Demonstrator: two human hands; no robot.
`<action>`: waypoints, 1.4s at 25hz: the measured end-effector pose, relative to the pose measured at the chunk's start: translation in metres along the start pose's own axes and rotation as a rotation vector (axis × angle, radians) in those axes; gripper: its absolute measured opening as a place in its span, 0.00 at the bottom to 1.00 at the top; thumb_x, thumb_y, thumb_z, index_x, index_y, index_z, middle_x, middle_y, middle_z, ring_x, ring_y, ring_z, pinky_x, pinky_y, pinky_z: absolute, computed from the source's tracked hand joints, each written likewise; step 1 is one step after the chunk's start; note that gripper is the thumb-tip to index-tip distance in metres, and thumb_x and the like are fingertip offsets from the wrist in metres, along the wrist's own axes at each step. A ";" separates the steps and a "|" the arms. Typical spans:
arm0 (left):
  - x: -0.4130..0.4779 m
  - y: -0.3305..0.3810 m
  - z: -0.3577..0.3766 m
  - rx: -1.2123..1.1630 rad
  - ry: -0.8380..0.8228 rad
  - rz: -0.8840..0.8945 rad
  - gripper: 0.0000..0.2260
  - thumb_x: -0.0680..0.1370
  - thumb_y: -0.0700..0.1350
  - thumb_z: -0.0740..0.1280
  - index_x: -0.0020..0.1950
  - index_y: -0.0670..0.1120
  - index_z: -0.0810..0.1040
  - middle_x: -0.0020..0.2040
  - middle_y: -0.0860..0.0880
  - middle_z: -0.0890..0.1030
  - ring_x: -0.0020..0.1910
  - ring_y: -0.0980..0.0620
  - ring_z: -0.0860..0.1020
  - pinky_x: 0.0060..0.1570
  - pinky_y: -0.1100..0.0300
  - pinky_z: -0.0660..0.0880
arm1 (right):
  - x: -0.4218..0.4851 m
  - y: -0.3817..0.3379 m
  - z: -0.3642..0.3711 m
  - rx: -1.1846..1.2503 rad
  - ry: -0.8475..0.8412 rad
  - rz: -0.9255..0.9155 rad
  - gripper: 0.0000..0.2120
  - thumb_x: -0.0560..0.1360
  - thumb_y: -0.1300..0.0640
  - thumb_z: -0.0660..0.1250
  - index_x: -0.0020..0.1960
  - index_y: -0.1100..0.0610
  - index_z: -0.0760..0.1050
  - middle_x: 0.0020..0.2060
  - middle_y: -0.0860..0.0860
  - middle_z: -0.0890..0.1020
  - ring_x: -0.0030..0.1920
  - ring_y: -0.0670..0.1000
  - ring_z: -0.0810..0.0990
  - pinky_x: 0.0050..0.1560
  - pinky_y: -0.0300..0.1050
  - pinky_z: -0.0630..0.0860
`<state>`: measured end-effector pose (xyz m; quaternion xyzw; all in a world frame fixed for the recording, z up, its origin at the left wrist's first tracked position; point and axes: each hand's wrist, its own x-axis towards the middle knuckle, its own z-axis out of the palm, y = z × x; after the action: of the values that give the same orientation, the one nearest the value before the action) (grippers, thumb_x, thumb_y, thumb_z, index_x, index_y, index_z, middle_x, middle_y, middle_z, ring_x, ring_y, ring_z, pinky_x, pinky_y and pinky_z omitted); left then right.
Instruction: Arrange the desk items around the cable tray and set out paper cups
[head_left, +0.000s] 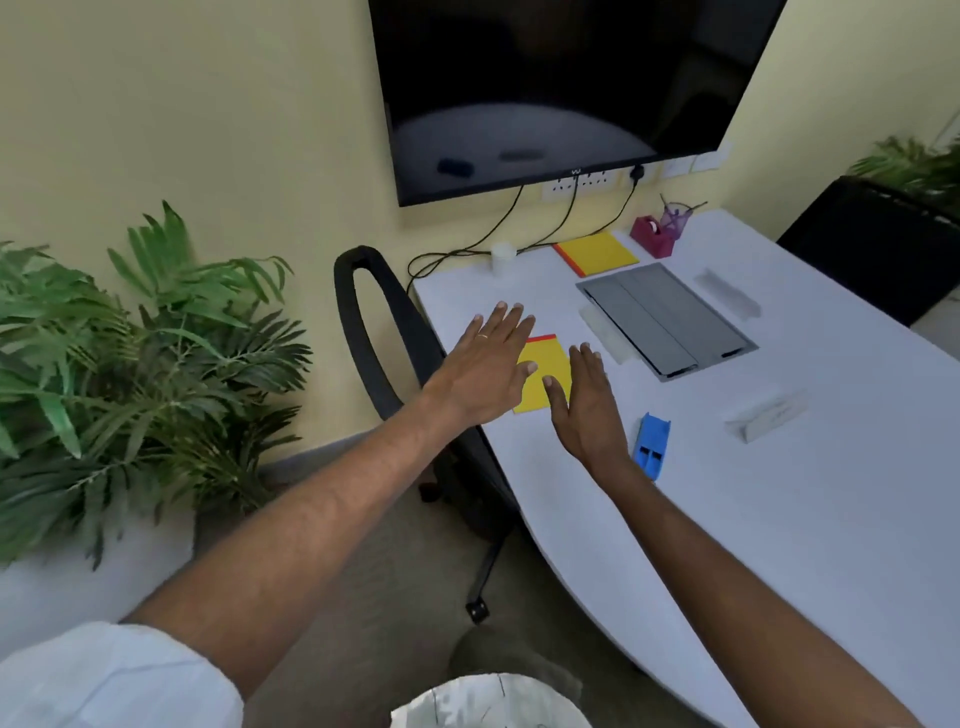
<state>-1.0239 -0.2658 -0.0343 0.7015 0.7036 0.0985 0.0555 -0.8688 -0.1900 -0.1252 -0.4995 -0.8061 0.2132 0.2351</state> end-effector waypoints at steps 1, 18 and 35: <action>0.004 -0.015 -0.006 -0.003 0.001 0.015 0.27 0.87 0.52 0.50 0.83 0.44 0.48 0.84 0.46 0.46 0.83 0.47 0.43 0.81 0.50 0.43 | 0.006 -0.007 0.005 -0.010 0.004 0.014 0.30 0.85 0.48 0.56 0.81 0.62 0.55 0.81 0.57 0.56 0.82 0.57 0.53 0.81 0.54 0.54; 0.211 -0.192 0.011 0.125 -0.381 0.350 0.28 0.87 0.51 0.50 0.83 0.44 0.45 0.84 0.46 0.44 0.83 0.48 0.41 0.81 0.51 0.41 | 0.146 -0.003 0.124 -0.122 -0.027 0.379 0.30 0.85 0.47 0.56 0.79 0.66 0.58 0.80 0.63 0.59 0.81 0.62 0.55 0.80 0.56 0.57; 0.347 -0.270 0.035 0.012 -0.657 0.743 0.30 0.86 0.54 0.51 0.83 0.44 0.43 0.84 0.46 0.43 0.83 0.48 0.41 0.81 0.50 0.43 | 0.187 -0.034 0.146 -0.336 -0.044 0.762 0.34 0.85 0.44 0.53 0.82 0.64 0.47 0.82 0.59 0.48 0.83 0.58 0.45 0.82 0.50 0.46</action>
<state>-1.2829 0.0832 -0.1061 0.8992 0.3519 -0.1188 0.2312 -1.0519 -0.0508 -0.1907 -0.7887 -0.5921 0.1613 0.0373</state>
